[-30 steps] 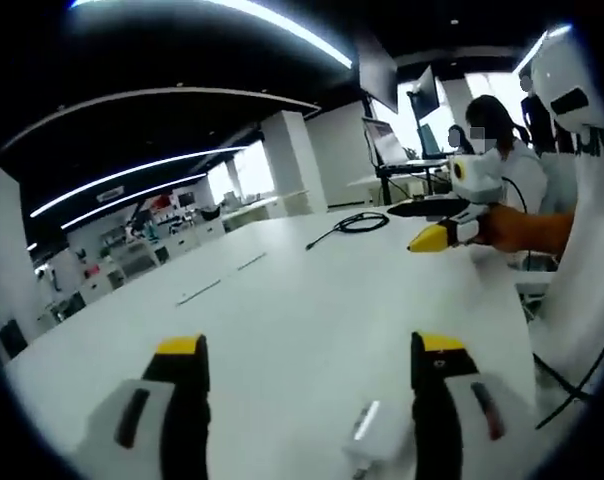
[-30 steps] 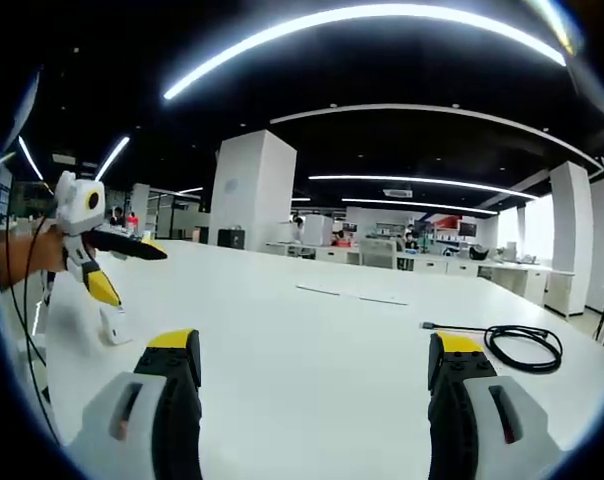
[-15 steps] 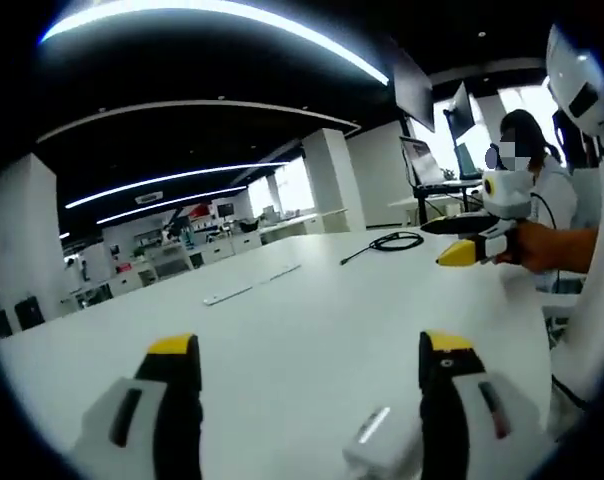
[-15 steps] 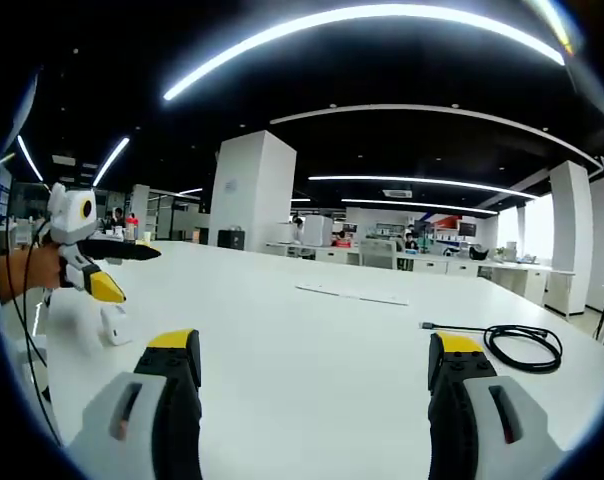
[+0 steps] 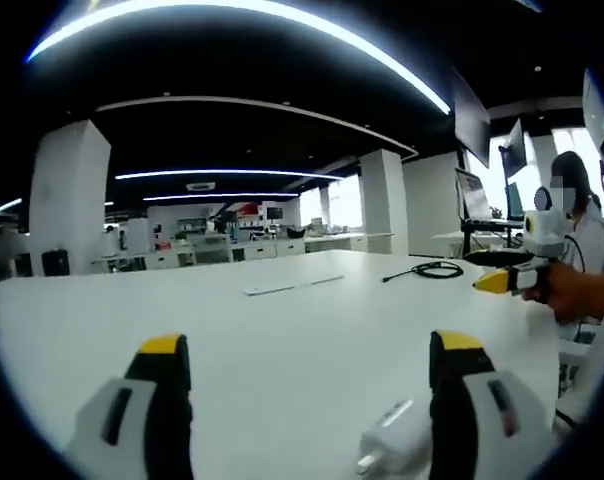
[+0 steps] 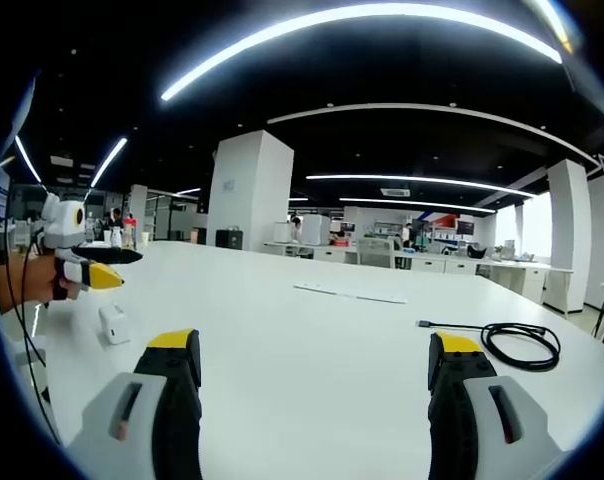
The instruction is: Plug the desk Type‑C cable into the charger adapter.
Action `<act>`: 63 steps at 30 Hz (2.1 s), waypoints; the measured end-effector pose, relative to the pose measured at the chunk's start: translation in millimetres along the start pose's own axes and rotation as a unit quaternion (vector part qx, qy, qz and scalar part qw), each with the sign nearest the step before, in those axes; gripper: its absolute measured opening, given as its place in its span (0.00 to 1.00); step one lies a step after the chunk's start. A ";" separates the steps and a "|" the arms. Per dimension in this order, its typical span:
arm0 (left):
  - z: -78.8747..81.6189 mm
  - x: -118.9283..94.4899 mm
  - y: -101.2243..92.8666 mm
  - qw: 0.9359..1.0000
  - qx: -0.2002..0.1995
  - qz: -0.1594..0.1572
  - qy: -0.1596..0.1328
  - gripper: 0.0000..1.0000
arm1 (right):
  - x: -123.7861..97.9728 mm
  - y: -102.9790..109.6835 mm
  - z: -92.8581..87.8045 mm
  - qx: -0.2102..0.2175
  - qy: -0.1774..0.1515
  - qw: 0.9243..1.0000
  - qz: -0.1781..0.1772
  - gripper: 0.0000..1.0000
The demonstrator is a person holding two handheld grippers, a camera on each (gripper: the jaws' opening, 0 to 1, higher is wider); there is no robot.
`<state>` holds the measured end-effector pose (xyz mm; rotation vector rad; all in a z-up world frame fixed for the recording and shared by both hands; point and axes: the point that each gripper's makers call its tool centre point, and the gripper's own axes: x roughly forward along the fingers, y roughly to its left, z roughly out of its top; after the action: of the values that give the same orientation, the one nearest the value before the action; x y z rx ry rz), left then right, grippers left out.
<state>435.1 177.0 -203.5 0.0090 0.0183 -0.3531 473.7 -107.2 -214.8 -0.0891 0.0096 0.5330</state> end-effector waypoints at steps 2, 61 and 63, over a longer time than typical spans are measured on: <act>1.4 -0.8 -1.2 1.000 -0.003 0.002 -0.004 1.00 | -0.3 -0.7 -0.1 0.000 0.000 1.000 -0.001 0.96; -1.9 -11.8 16.7 0.999 -0.015 0.045 -0.005 0.99 | 28.6 -133.5 -39.8 -0.080 0.127 0.987 0.054 0.28; -1.8 -12.4 17.4 0.999 -0.016 0.046 -0.005 0.99 | 28.0 -141.7 -50.8 -0.069 0.172 0.981 0.060 0.27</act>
<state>429.4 197.6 -205.0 -0.0228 0.0134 -0.2612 570.5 -218.9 -254.6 -0.3179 0.3174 0.6327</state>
